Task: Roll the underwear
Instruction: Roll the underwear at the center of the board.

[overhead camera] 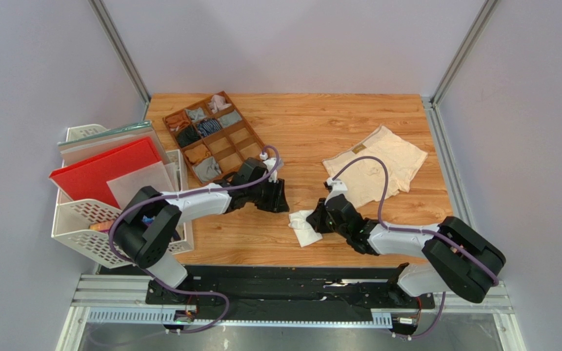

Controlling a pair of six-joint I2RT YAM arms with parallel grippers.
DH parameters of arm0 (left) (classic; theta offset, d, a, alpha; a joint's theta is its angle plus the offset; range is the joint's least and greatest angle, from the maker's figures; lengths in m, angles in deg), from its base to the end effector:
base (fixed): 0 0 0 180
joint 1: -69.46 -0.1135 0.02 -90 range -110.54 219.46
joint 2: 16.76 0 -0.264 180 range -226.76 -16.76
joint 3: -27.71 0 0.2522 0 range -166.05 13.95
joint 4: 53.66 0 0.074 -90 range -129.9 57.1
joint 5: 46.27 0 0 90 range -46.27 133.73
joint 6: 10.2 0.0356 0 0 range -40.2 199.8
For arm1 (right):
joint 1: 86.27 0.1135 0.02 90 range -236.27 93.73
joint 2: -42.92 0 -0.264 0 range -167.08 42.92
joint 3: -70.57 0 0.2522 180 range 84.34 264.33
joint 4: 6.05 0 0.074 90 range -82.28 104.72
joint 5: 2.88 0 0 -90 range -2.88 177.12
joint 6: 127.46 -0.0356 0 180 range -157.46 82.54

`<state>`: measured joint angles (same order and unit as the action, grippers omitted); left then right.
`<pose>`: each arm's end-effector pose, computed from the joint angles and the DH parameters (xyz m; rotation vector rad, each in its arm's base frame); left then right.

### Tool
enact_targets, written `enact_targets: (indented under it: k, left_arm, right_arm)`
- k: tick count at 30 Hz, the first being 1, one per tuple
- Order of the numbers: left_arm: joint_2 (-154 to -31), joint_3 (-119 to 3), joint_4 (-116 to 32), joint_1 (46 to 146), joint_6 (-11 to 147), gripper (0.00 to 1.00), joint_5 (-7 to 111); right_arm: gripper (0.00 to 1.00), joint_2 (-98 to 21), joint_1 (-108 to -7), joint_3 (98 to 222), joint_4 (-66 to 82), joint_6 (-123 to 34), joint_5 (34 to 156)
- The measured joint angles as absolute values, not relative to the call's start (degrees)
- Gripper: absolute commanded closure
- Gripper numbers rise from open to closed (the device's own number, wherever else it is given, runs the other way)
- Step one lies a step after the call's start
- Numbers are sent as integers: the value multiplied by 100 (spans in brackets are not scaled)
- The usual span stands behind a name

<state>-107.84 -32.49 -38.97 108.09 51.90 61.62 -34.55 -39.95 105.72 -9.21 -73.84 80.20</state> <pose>0.2408 -0.2064 0.1710 0.3956 2.4855 -0.8932 0.1647 0.1663 0.1324 -0.1350 2.3237 0.6249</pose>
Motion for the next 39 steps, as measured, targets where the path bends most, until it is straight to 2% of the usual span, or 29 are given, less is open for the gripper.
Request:
enact_targets:
  k: [11, 21, 30, 34, 35, 36, 39]
  left_arm:
    - [-11005, -2540, -4891, 10953, 3784, 49, 6446]
    - [-11235, -2479, -5315, 11132, 3332, 67, 6461]
    - [-11377, -2479, -5536, 11285, 3187, 69, 6564]
    - [-11440, -2479, -5652, 11333, 3131, 83, 6594]
    - [-11469, -2481, -5687, 11342, 3109, 97, 6603]
    - [-11497, -2481, -5709, 11349, 3098, 100, 6605]
    - [-11567, -2490, -5750, 11357, 3111, 100, 6616]
  right_arm:
    - [100, -3455, -3470, 10570, -777, -8058, 6938]
    - [100, -3259, -3232, 10487, -567, -8429, 6400]
    - [100, -3228, -3208, 10485, -495, -8484, 6300]
    - [100, -3228, -3206, 10485, -495, -8504, 6298]
    - [99, -3228, -3204, 10485, -495, -8506, 6298]
    - [97, -3228, -3201, 10485, -495, -8504, 6298]
    - [76, -3208, -3201, 10485, -449, -8484, 6302]
